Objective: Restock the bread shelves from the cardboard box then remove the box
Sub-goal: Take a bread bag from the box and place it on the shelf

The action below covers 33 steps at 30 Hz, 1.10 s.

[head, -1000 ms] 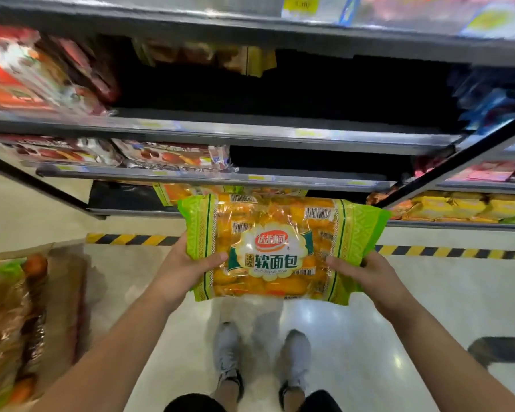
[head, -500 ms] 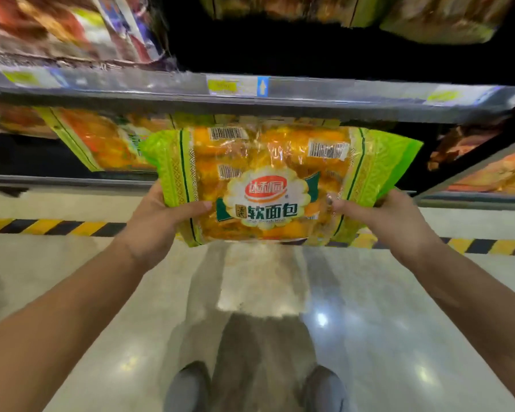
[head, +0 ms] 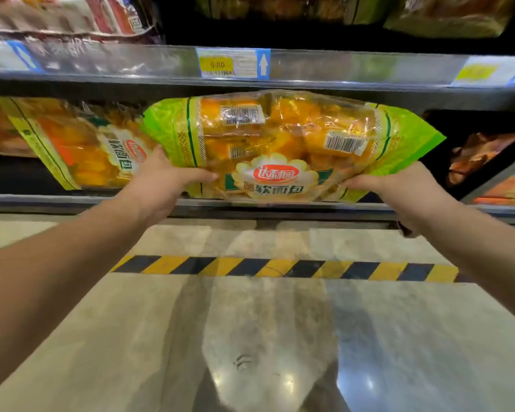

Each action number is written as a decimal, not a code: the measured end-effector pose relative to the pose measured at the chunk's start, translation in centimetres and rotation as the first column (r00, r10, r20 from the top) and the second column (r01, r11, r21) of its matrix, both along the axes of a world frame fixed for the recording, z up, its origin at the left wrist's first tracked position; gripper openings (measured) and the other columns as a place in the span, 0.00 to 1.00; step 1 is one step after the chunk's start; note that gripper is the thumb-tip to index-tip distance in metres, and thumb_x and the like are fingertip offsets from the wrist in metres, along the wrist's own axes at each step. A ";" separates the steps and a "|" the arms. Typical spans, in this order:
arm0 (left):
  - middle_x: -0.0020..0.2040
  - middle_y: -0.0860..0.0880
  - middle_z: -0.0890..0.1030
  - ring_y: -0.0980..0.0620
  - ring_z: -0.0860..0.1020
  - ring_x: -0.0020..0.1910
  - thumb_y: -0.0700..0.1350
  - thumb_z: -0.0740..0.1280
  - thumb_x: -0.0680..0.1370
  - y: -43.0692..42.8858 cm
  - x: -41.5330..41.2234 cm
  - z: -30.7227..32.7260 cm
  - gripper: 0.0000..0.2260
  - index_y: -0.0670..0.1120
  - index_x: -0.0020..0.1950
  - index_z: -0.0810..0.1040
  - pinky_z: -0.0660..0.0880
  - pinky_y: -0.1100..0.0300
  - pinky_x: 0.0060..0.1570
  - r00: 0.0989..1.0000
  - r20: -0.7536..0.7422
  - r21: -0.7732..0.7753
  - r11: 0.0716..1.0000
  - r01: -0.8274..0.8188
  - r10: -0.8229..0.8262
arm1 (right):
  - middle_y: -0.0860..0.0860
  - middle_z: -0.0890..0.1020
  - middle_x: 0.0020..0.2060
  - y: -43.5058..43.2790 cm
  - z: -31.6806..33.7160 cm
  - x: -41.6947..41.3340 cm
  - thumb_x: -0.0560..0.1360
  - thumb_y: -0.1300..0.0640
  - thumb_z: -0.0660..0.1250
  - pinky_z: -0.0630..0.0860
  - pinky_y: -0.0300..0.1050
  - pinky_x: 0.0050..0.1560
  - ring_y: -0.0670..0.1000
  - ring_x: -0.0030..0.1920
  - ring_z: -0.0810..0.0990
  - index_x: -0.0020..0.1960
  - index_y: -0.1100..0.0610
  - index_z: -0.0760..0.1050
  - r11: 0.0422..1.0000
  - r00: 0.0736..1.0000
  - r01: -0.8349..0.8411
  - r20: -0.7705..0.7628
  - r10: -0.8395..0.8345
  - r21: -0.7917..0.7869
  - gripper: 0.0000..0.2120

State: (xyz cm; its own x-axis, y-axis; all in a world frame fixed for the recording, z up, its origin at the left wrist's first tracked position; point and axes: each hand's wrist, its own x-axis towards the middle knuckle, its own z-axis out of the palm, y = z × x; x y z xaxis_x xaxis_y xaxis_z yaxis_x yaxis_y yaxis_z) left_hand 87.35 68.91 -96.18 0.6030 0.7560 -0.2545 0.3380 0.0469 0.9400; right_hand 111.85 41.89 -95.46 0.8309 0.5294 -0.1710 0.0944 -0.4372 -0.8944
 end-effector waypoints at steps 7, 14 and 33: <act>0.53 0.54 0.84 0.55 0.82 0.55 0.35 0.83 0.65 -1.5 1.1 -1.8 0.28 0.50 0.59 0.74 0.76 0.52 0.65 0.983 0.069 -0.002 0.985 -0.172 0.172 | 0.42 0.82 0.43 1.8 -2.4 -0.5 0.69 0.61 0.81 0.75 0.25 0.42 0.34 0.40 0.80 0.56 0.56 0.81 0.994 0.995 0.090 0.034 -0.092 0.063 0.17; 0.55 0.55 0.85 0.56 0.82 0.57 0.35 0.83 0.66 -1.3 3.0 -2.3 0.28 0.52 0.62 0.79 0.77 0.54 0.62 0.972 0.136 0.070 0.977 -0.200 0.190 | 0.48 0.83 0.55 2.5 -2.9 0.4 0.66 0.60 0.83 0.76 0.44 0.59 0.49 0.58 0.82 0.66 0.55 0.79 0.972 0.986 0.162 0.006 -0.165 0.168 0.30; 0.83 0.45 0.59 0.43 0.59 0.81 0.57 0.74 0.76 -1.3 5.1 -5.3 0.48 0.42 0.83 0.48 0.61 0.46 0.76 0.954 -0.290 0.197 0.980 -0.024 0.081 | 0.41 0.80 0.61 5.0 -8.0 1.6 0.71 0.31 0.72 0.71 0.49 0.64 0.49 0.65 0.77 0.72 0.43 0.72 0.988 0.991 0.118 0.070 -0.111 -0.101 0.33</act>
